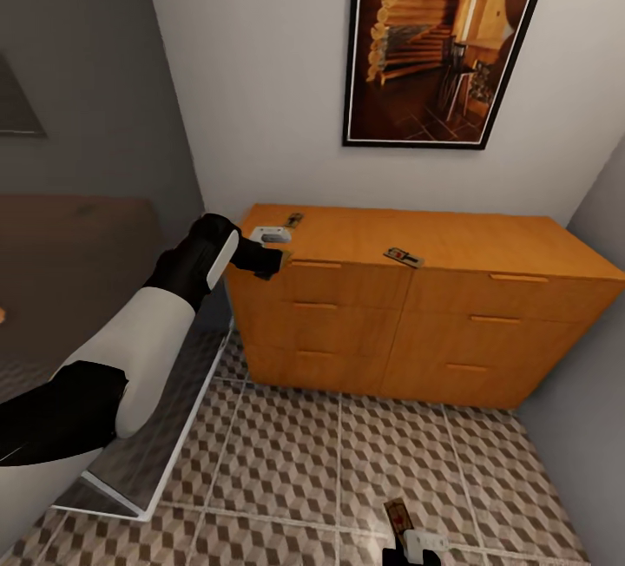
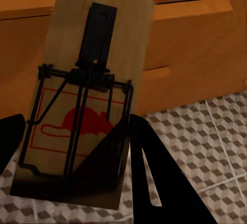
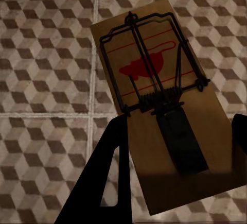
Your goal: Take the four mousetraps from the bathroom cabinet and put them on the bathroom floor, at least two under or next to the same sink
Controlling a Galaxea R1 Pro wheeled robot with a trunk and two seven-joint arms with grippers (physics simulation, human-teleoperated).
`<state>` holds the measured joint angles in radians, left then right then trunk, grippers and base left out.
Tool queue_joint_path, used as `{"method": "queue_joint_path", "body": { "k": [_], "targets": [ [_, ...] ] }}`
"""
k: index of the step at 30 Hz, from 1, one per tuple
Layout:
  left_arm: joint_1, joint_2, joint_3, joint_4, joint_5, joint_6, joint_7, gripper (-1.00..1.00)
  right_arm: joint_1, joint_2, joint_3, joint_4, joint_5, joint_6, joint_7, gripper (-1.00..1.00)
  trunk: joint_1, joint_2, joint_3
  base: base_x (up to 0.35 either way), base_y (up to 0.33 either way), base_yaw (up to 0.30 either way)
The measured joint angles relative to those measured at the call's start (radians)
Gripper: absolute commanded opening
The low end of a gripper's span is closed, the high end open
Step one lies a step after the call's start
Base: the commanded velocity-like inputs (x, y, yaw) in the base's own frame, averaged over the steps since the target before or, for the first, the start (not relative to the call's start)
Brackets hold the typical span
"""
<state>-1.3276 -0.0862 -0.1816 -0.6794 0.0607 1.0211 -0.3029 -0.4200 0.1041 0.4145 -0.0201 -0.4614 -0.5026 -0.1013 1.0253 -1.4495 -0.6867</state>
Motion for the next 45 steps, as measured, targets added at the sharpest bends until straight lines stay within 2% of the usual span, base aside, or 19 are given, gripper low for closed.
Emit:
{"method": "queue_joint_path", "body": {
  "k": [10,13,17,27,33,34,37,38,39,42,45],
  "targets": [
    [0.017,0.003,-0.003,0.023,-0.002,-0.005,-0.001,-1.0,0.0,-0.001,-0.001,0.0,0.0,0.001,-0.001,-1.0,0.0,0.0,-0.008,-0.013,0.0,0.118],
    [0.06,0.003,-0.003,0.075,-0.003,-0.009,-0.003,-1.0,0.0,-0.002,-0.001,0.0,0.0,0.001,-0.001,-1.0,0.0,0.0,-0.009,0.0,0.0,0.018],
    [0.145,0.003,-0.003,0.097,-0.004,-0.029,-0.005,-1.0,0.0,-0.002,0.0,0.0,0.0,0.001,-0.001,-1.0,0.0,0.0,-0.009,0.0,0.0,0.004],
    [0.343,0.004,-0.003,0.136,-0.01,-0.222,0.0,-1.0,0.0,-0.002,-0.001,0.0,0.0,0.001,-0.001,-1.0,0.0,0.0,-0.009,0.0,0.0,0.0],
    [0.42,0.008,-0.002,0.244,-0.01,-0.412,0.002,-1.0,0.0,-0.002,-0.001,0.0,0.0,0.0,0.0,-1.0,0.0,0.0,-0.009,0.0,0.0,0.0],
    [0.431,0.009,-0.001,0.293,-0.011,-0.476,0.002,-1.0,0.0,-0.002,-0.001,0.0,0.0,0.0,0.001,-1.0,0.0,0.0,-0.009,0.0,0.0,0.0],
    [0.441,0.009,-0.002,0.42,-0.01,-0.603,0.003,-1.0,0.0,-0.002,-0.001,0.0,0.0,0.0,0.001,-1.0,0.0,0.0,-0.007,0.0,0.0,0.0],
    [0.443,0.009,-0.002,0.496,-0.011,-0.678,0.004,-1.0,0.0,-0.003,0.0,0.0,0.0,0.0,0.001,-1.0,0.0,0.0,-0.006,0.0,0.0,0.0],
    [0.443,0.009,-0.001,0.524,-0.01,-0.705,0.004,-1.0,0.0,-0.003,0.0,0.0,0.0,0.0,0.001,-1.0,0.0,0.0,-0.004,0.0,0.0,0.0],
    [0.445,0.01,-0.002,0.673,-0.009,-0.851,0.025,-1.0,0.0,-0.002,0.0,0.0,0.0,0.0,0.001,-1.0,0.0,0.0,0.0,0.0,0.0,0.0],
    [0.472,0.015,-0.001,0.737,-0.006,-0.929,0.086,-1.0,0.0,-0.002,0.0,0.0,0.0,0.0,0.001,-1.0,0.0,0.0,0.005,0.0,0.0,0.0]
  ]
}}
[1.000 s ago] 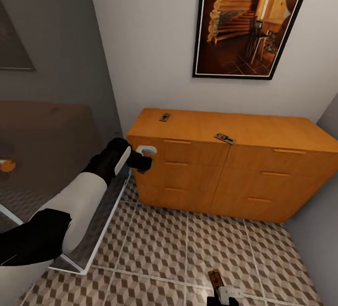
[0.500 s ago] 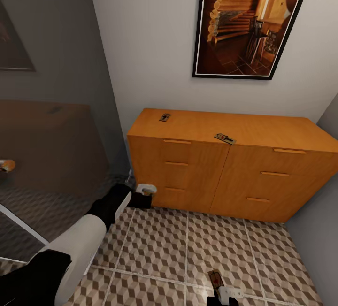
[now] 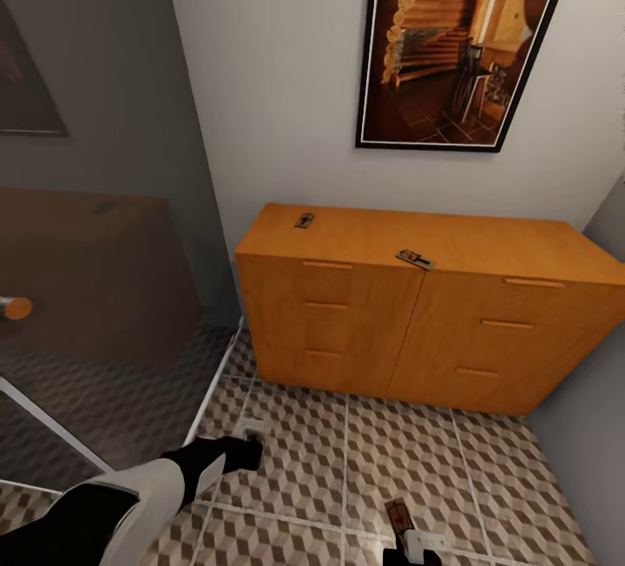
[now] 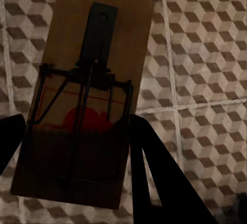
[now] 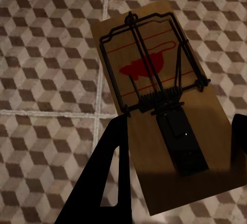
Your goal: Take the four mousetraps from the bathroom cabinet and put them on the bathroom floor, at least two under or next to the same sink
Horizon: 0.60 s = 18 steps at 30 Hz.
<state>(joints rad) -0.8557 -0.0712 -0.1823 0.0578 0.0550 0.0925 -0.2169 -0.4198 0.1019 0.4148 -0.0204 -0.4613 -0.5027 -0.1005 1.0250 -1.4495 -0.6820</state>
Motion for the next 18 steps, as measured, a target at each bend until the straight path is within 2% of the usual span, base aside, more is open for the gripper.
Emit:
{"method": "queue_joint_path", "body": {
  "k": [4,9,14,16,18],
  "targets": [
    [0.063,0.026,0.001,0.014,0.003,-0.024,0.021,-1.0,0.0,0.0,0.0,0.0,0.0,0.0,0.0,-1.0,0.0,0.0,0.007,0.0,0.0,0.0],
    [0.135,0.076,0.0,0.017,0.007,-0.075,0.026,-1.0,0.0,-0.001,-0.001,0.0,0.0,0.0,0.0,-1.0,0.0,0.0,0.015,0.0,0.0,0.0],
    [0.192,0.121,0.001,0.017,0.008,-0.093,0.027,-1.0,0.0,-0.002,-0.002,0.0,0.0,0.0,-0.001,-1.0,0.0,0.0,0.023,0.0,0.0,0.0],
    [0.216,0.14,0.002,0.016,0.009,-0.127,0.027,-1.0,0.0,-0.002,-0.002,0.0,0.0,0.0,-0.001,-1.0,0.0,0.0,0.026,0.0,0.0,0.0],
    [0.242,0.157,0.003,0.015,0.01,-0.204,0.028,-1.0,0.0,-0.003,-0.002,-0.001,0.0,-0.001,-0.001,-1.0,0.0,0.0,0.029,0.0,0.0,0.0]
  ]
}}
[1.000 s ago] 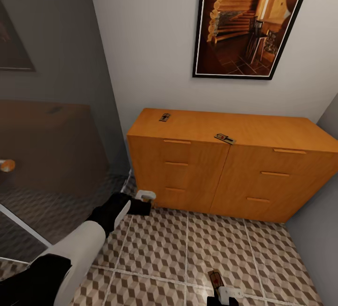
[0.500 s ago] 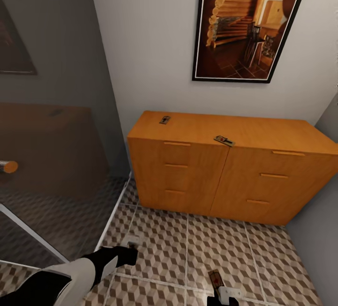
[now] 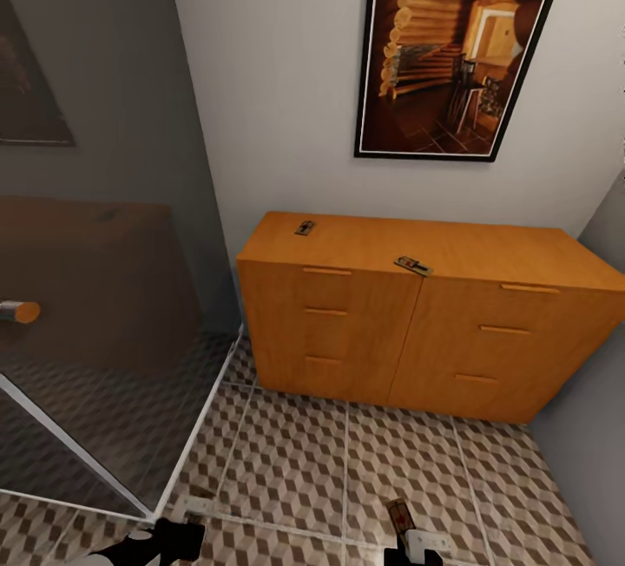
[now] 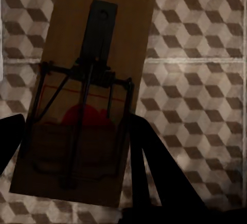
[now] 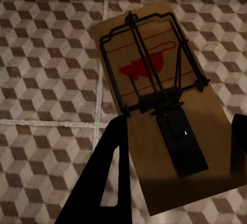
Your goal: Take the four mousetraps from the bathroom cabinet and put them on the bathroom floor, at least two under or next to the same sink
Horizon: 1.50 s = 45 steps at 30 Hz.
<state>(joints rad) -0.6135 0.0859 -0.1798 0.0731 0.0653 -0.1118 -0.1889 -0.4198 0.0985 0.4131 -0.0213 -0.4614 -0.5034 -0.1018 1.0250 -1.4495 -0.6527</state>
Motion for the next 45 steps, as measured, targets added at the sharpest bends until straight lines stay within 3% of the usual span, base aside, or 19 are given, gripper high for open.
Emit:
{"method": "queue_joint_path", "body": {
  "k": [4,6,9,13,17,25,31,45],
  "targets": [
    [0.067,0.028,-0.002,0.001,0.004,-0.226,0.009,-1.0,0.0,-0.019,0.0,-0.002,-0.001,-0.001,0.0,-1.0,0.0,0.0,0.006,0.0,0.0,0.0],
    [0.088,0.033,-0.001,0.001,0.006,-0.259,0.034,-1.0,0.0,-0.024,0.001,-0.004,0.0,-0.002,0.0,-1.0,0.0,0.0,0.01,0.0,0.0,0.0],
    [0.121,0.035,-0.002,0.001,0.007,-0.338,0.135,-1.0,0.0,-0.033,0.001,-0.01,0.001,-0.003,0.0,-1.0,0.0,0.0,0.015,0.0,0.0,0.0],
    [0.155,0.021,0.002,0.001,0.008,-0.443,0.256,-1.0,0.0,-0.079,-0.001,-0.029,-0.001,-0.005,0.003,-1.0,0.0,0.0,0.021,0.0,0.0,0.0],
    [0.166,0.013,0.003,0.001,0.008,-0.468,0.356,-1.0,0.0,-0.113,0.001,-0.041,0.0,-0.022,0.004,-1.0,0.0,0.0,0.027,0.0,0.0,0.0],
    [0.169,-0.023,0.003,0.001,0.021,-0.469,0.385,-1.0,0.0,-0.166,0.003,-0.036,0.0,-0.06,0.005,-1.0,0.0,0.0,0.036,0.0,0.0,0.0],
    [0.169,-0.033,0.005,0.002,0.052,-0.468,0.387,-1.0,0.0,-0.169,0.004,-0.033,0.002,-0.062,0.004,-1.0,0.0,0.0,0.044,0.0,0.0,0.0],
    [0.169,-0.031,0.01,0.002,0.055,-0.467,0.385,-1.0,0.0,-0.165,0.004,-0.026,0.001,-0.062,0.004,-1.0,0.0,0.0,0.045,0.0,0.0,0.0]
  ]
}}
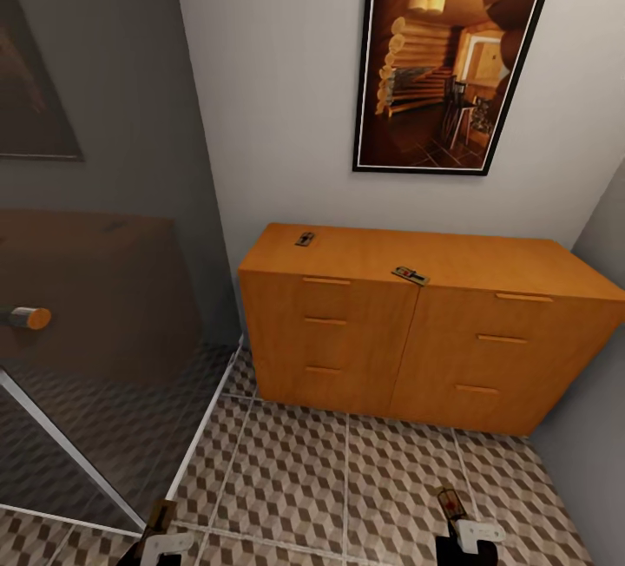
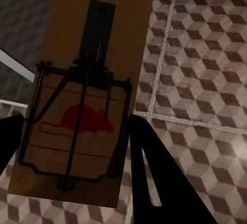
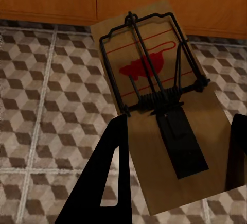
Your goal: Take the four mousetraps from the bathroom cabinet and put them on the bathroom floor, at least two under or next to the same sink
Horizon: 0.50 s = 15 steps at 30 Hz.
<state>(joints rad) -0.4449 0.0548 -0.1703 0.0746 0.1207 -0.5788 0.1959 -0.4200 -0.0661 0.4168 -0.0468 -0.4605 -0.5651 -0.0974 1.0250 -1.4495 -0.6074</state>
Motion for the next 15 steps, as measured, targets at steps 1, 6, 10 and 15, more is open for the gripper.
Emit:
{"method": "queue_joint_path", "body": {
  "k": [1,6,10,15],
  "targets": [
    [0.0,0.0,0.0,0.0,0.0,0.001,-0.001,-1.0,0.0,0.001,0.0,0.0,-0.001,0.0,-0.001,-1.0,0.0,0.0,0.0,0.0,0.0,0.0],
    [0.0,-0.002,0.0,0.0,0.0,0.002,-0.005,-1.0,0.0,0.002,-0.002,0.0,-0.001,0.0,-0.004,-1.0,0.0,0.0,0.0,0.0,0.0,0.005],
    [0.0,-0.004,0.0,0.0,-0.001,0.002,-0.005,-1.0,0.0,0.002,-0.002,0.0,-0.002,0.0,-0.005,-1.0,0.0,0.0,-0.001,0.0,0.0,0.172],
    [0.0,-0.005,0.0,0.0,0.0,0.002,-0.005,-1.0,0.0,0.001,-0.002,0.0,-0.002,0.0,-0.006,-1.0,0.0,0.0,-0.002,0.0,0.0,0.264]
  ]
}}
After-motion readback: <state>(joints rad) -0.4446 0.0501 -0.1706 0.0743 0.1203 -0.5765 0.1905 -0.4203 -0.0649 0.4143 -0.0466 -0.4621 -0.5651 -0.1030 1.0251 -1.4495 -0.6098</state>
